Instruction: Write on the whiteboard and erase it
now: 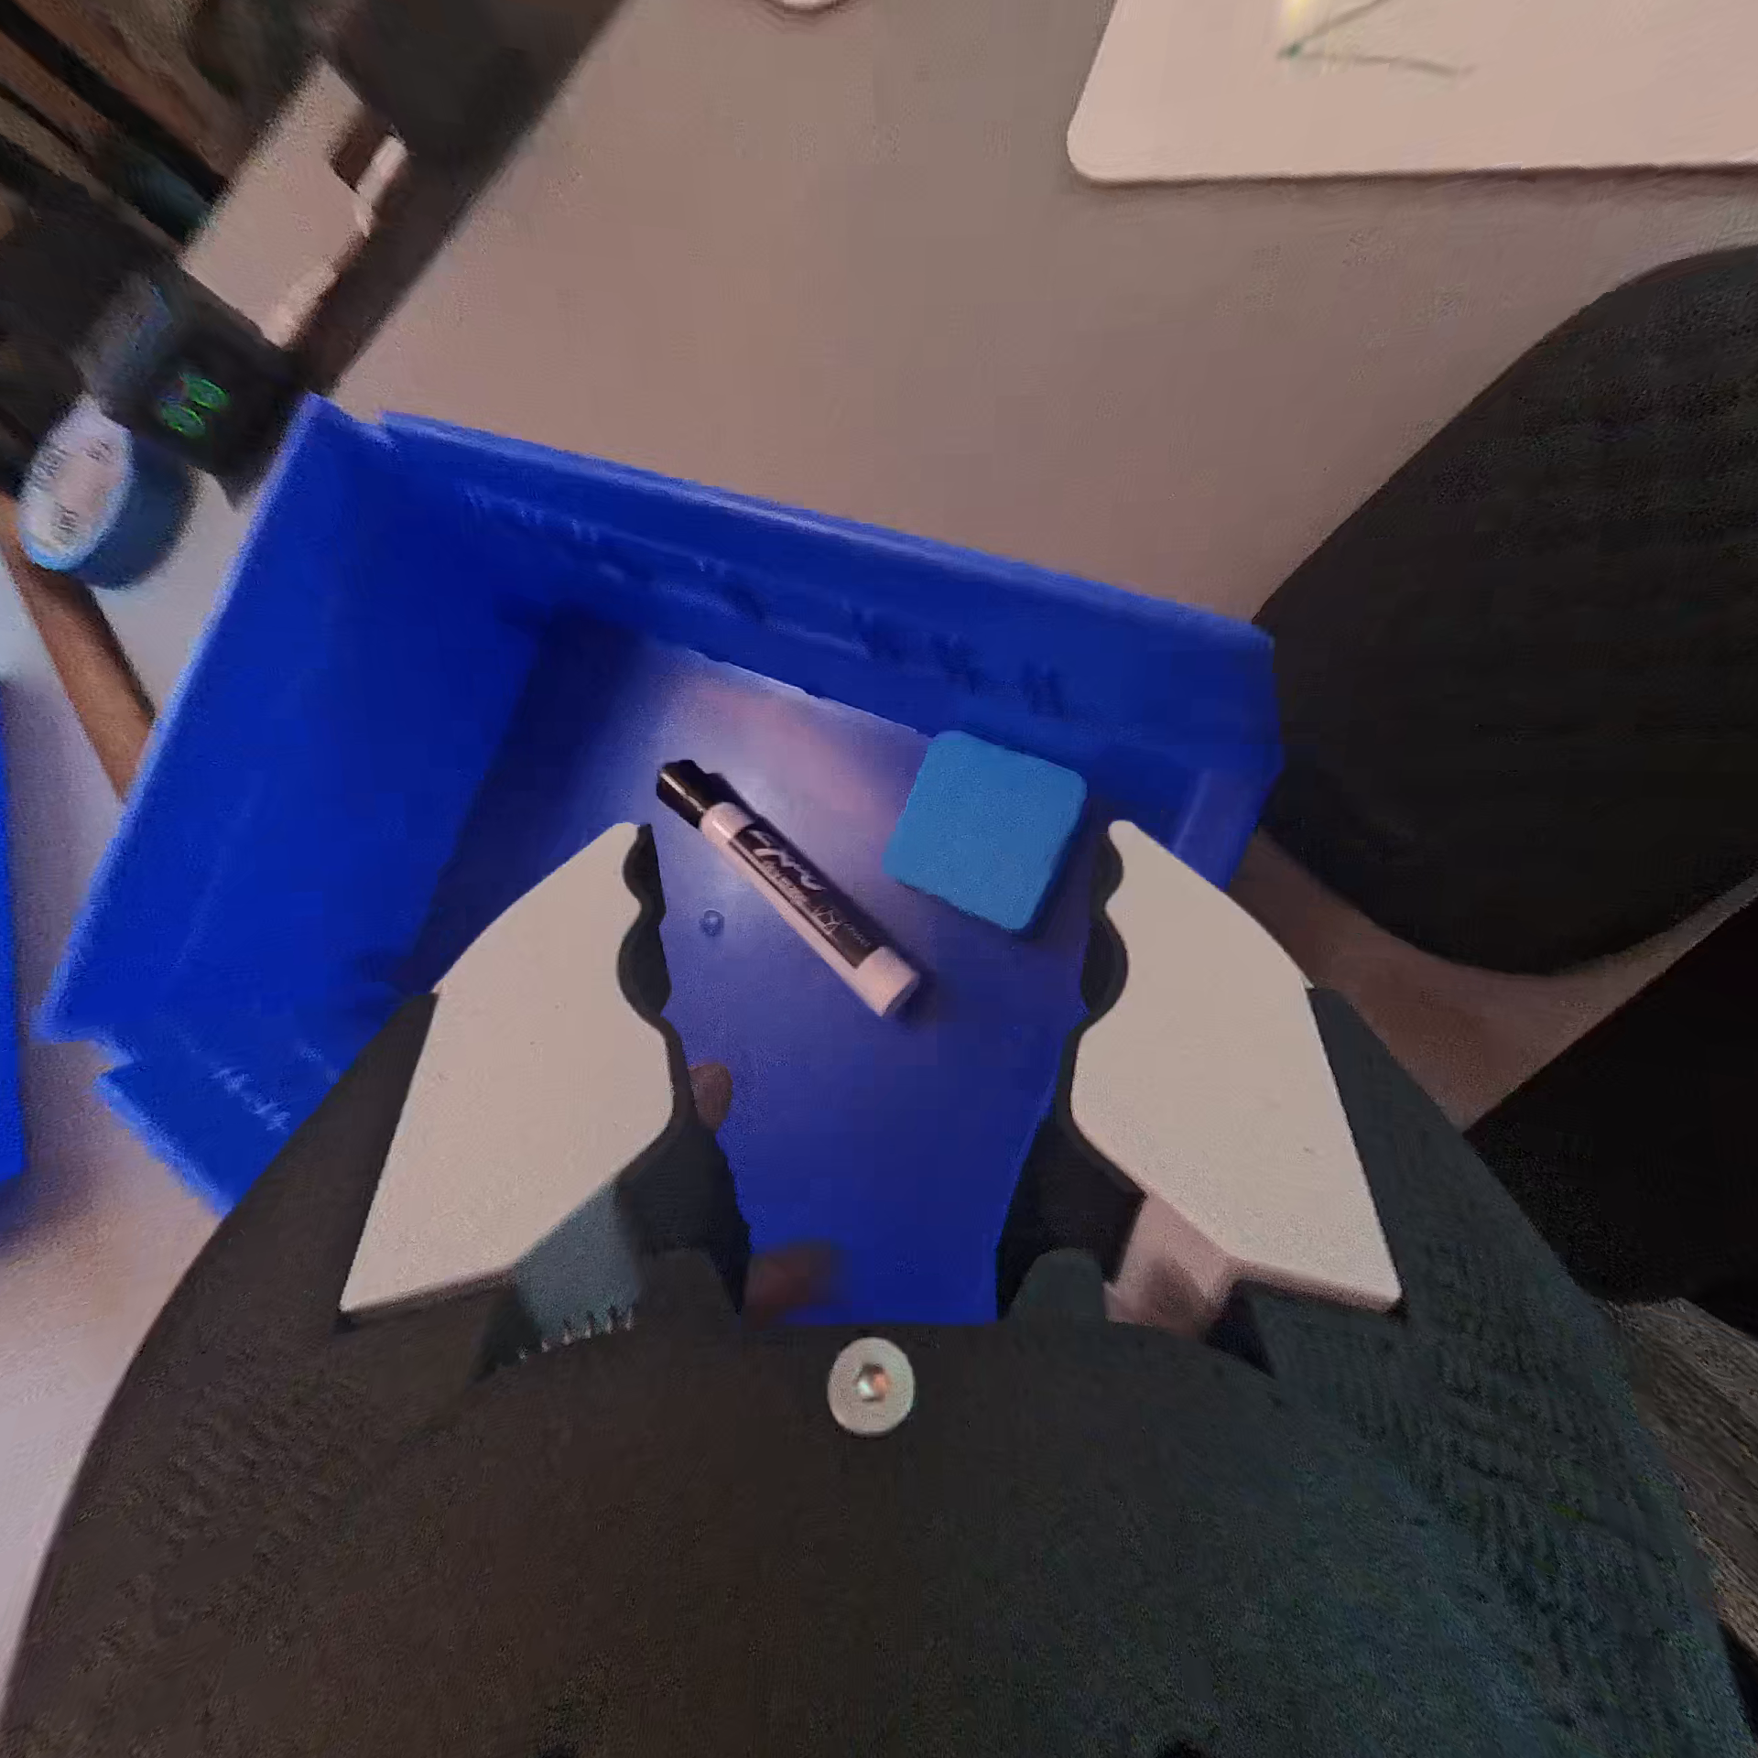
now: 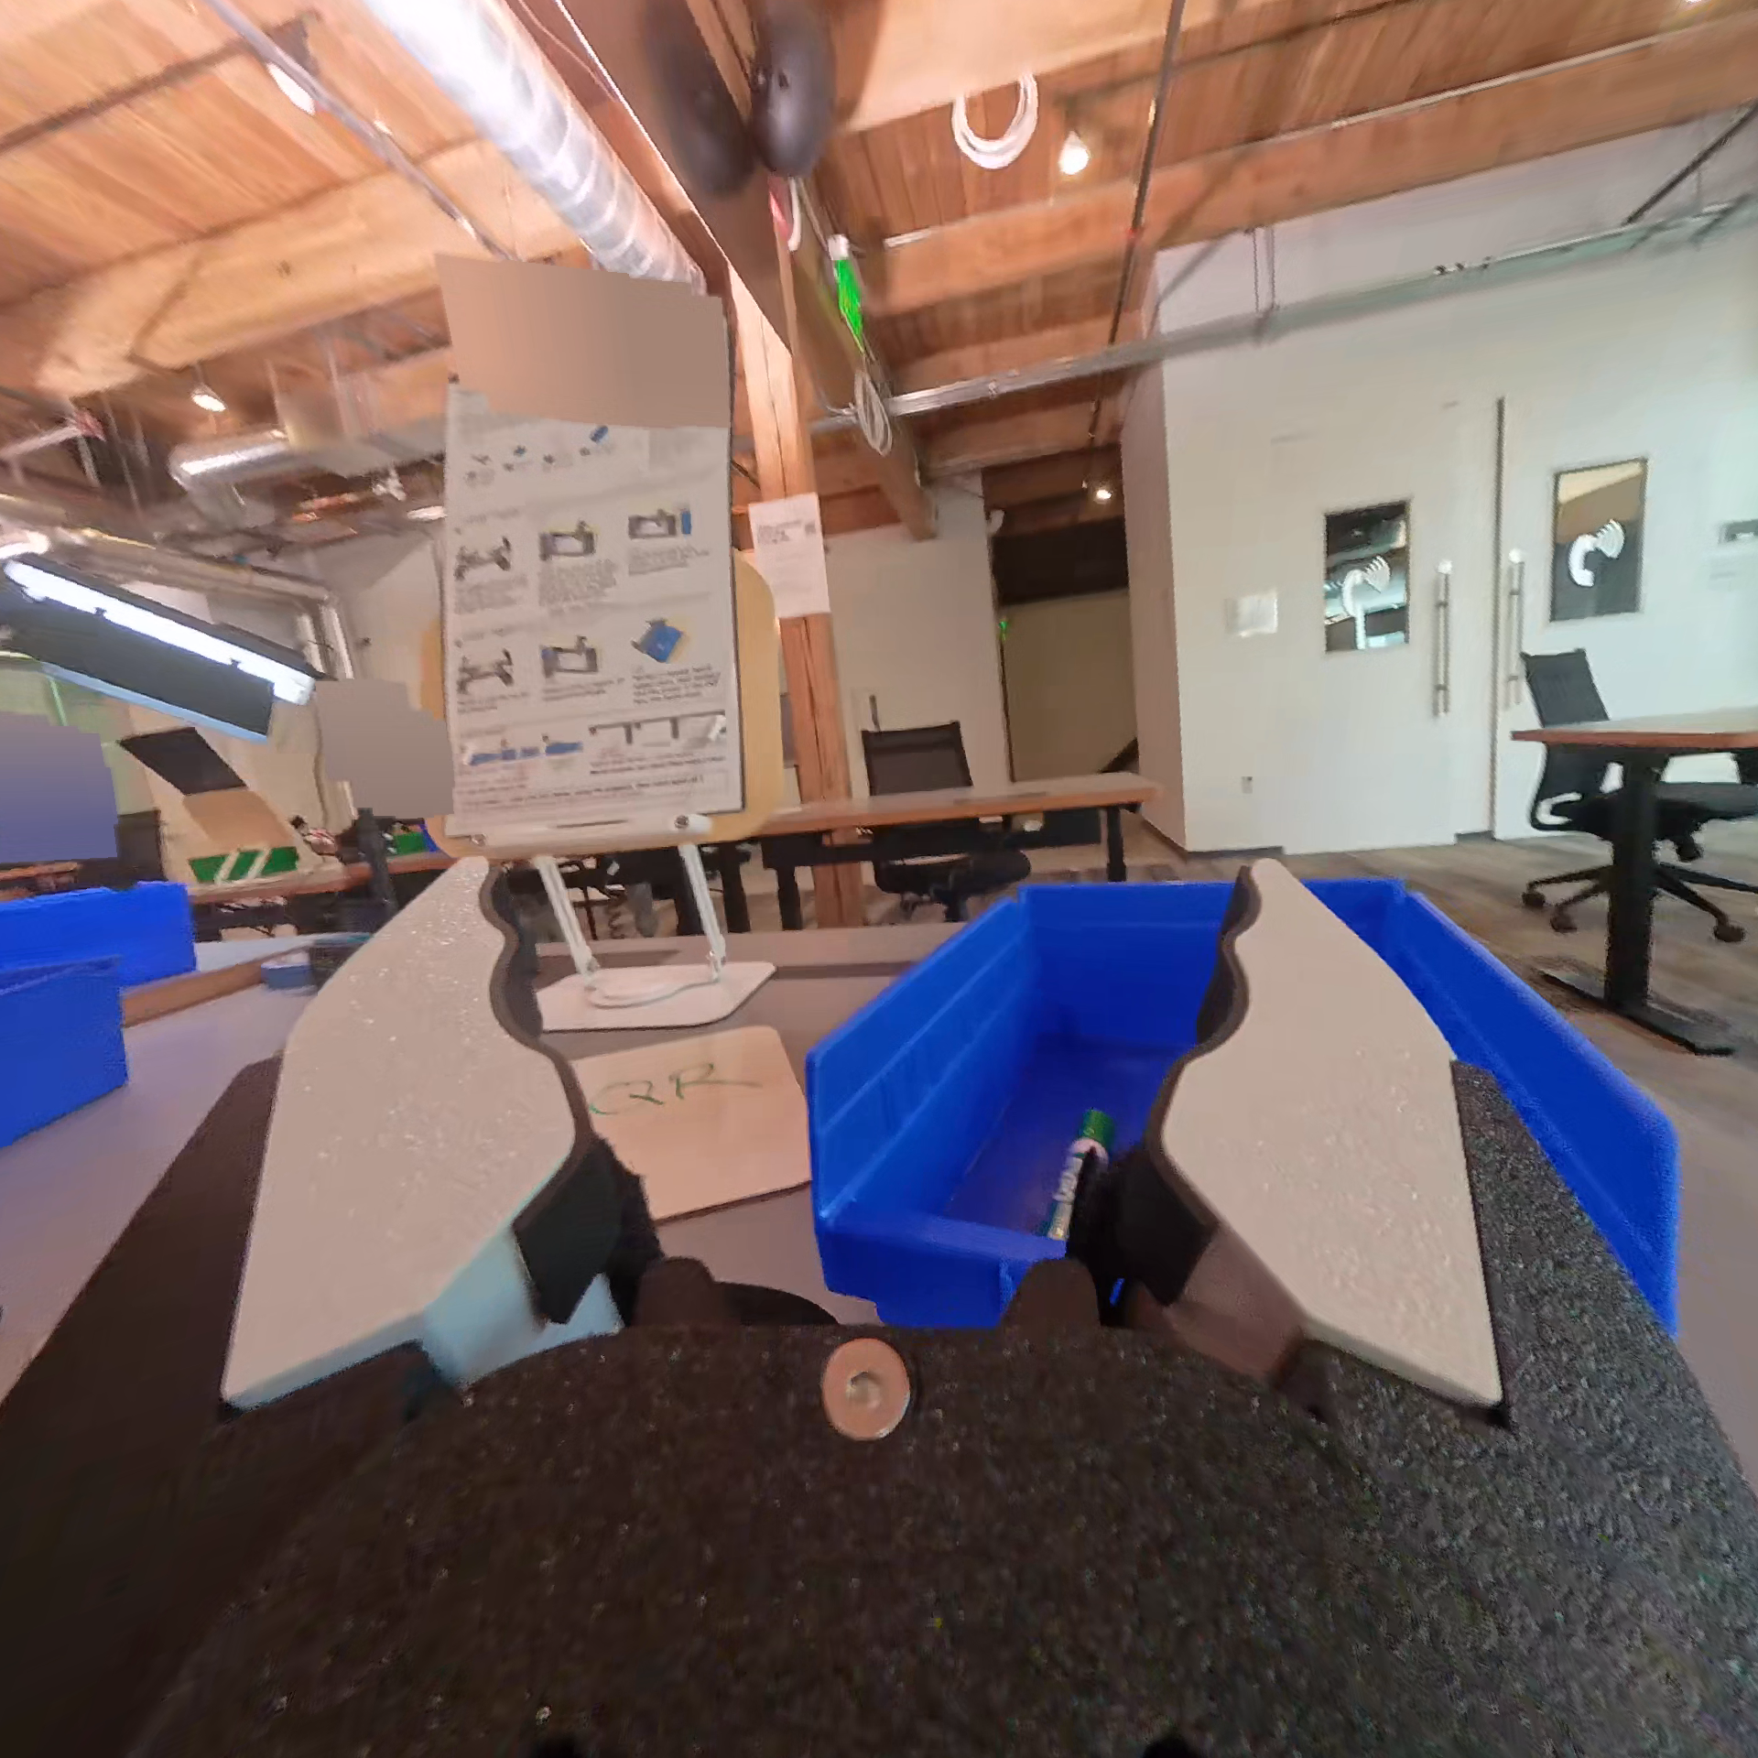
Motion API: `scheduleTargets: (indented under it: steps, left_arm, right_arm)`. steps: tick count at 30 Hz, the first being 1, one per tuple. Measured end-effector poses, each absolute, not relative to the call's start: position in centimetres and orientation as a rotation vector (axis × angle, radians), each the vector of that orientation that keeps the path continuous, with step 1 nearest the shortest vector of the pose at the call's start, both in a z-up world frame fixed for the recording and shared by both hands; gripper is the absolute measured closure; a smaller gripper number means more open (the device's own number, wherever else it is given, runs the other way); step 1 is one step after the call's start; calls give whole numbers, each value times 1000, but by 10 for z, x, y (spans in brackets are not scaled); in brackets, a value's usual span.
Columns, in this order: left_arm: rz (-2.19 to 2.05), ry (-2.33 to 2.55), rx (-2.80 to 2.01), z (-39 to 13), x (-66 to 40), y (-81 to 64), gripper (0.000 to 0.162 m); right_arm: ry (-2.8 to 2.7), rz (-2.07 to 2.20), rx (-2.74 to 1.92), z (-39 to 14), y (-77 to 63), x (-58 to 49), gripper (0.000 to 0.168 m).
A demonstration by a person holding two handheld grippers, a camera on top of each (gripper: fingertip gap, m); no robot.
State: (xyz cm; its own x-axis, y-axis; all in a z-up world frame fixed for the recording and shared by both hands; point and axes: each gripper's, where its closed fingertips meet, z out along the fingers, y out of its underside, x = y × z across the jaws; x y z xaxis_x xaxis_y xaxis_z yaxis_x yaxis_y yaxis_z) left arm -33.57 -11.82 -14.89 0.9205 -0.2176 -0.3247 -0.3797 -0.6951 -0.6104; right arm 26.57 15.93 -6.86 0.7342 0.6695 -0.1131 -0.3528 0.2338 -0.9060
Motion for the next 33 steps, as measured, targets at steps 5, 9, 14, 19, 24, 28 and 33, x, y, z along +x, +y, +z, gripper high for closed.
scheduleTargets:
  steps: [5, 9, 14, 19, 24, 28, 33]
  left_arm:
    - [156, 660, -2499, -200, -333, -115, 78]
    - [82, 709, -2589, -223, -340, -112, 88]
    - [13, 854, -2613, -245, -335, -114, 101]
    - [228, 691, -2463, -217, -358, -102, 107]
    - [530, 644, -2068, -110, -342, -91, 107]
    - [482, 962, -1913, -82, -255, -71, 107]
    - [320, 1331, -1847, -117, -163, -40, 107]
  right_arm:
    - [-422, 699, -1144, -68, 155, 248, 39]
    - [-477, 647, -1175, -71, 156, 238, 41]
    - [-491, 669, -1179, -73, 156, 228, 44]
    - [-596, 672, -1211, -81, 152, 203, 62]
    - [-974, 740, -1128, -82, 111, 116, 77]
    - [-1368, 936, -880, -73, 32, 12, 76]
    - [-1659, 1030, -651, -74, -30, -71, 86]
